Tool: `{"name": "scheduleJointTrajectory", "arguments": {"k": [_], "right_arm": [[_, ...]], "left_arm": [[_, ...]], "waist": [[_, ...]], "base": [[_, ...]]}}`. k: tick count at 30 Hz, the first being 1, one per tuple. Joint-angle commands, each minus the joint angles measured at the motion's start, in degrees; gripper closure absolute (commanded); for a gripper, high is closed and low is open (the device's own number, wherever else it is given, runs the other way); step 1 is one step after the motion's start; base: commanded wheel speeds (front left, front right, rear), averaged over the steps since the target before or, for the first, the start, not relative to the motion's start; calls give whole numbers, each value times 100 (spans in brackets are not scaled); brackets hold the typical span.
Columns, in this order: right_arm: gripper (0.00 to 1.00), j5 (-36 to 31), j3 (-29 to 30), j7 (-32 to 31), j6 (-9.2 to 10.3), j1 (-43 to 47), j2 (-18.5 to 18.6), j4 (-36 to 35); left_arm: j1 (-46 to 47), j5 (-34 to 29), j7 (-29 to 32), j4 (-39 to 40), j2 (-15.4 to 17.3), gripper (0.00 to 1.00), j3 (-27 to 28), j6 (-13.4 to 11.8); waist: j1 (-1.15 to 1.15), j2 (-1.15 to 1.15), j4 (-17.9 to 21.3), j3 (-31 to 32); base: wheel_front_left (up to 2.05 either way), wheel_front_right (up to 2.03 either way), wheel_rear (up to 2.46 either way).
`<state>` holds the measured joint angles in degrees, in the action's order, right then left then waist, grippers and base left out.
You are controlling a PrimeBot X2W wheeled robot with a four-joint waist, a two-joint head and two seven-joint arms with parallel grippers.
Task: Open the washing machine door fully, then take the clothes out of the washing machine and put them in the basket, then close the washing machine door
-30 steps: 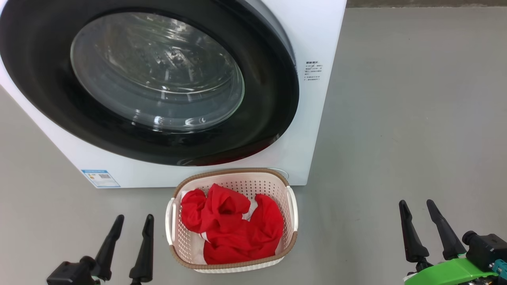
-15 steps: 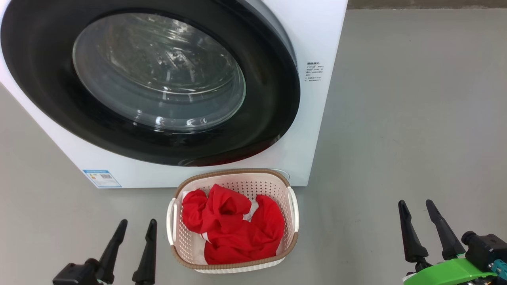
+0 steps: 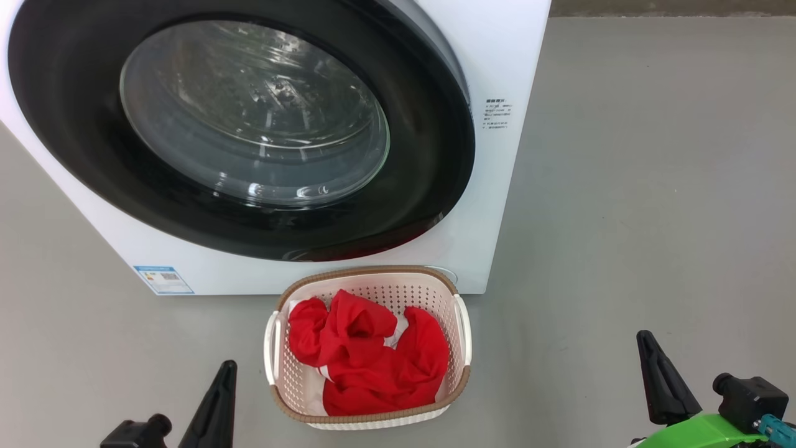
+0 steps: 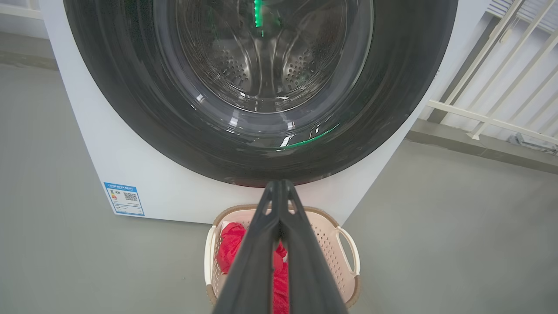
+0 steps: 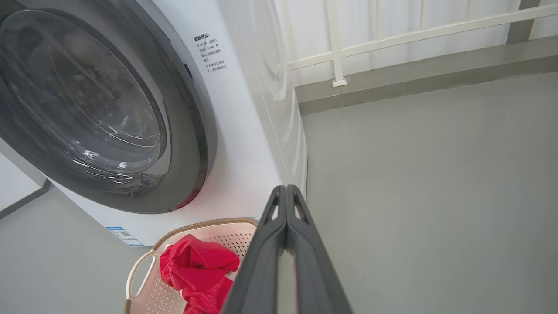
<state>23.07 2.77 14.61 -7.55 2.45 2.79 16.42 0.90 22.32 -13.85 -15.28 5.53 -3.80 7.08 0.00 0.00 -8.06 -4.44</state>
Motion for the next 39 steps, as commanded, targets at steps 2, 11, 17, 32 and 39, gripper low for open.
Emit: {"name": "scheduleJointTrajectory", "arguments": {"k": [2,11,17,32,39], "right_arm": [[100,142,12,-36,0,-6,11,-84],[100,643,28,-187,1,-66,14,-90],[100,978,44,-287,1,-117,17,-90],[100,1811,85,-537,2,-223,20,-109],[100,2197,105,-654,2,-271,21,-119]], "left_arm": [[9,145,25,71,13,100,19,1],[39,672,152,71,15,100,73,3],[71,1022,239,64,12,100,108,5],[134,1883,461,74,-1,100,202,10],[162,2281,568,79,-10,100,249,13]], "waist": [[1,0,8,3],[1,0,74,42],[0,0,113,60],[0,0,210,111],[0,0,255,135]], "base": [[0,0,0],[0,0,0],[0,0,0],[0,0,0],[0,0,0]]}}
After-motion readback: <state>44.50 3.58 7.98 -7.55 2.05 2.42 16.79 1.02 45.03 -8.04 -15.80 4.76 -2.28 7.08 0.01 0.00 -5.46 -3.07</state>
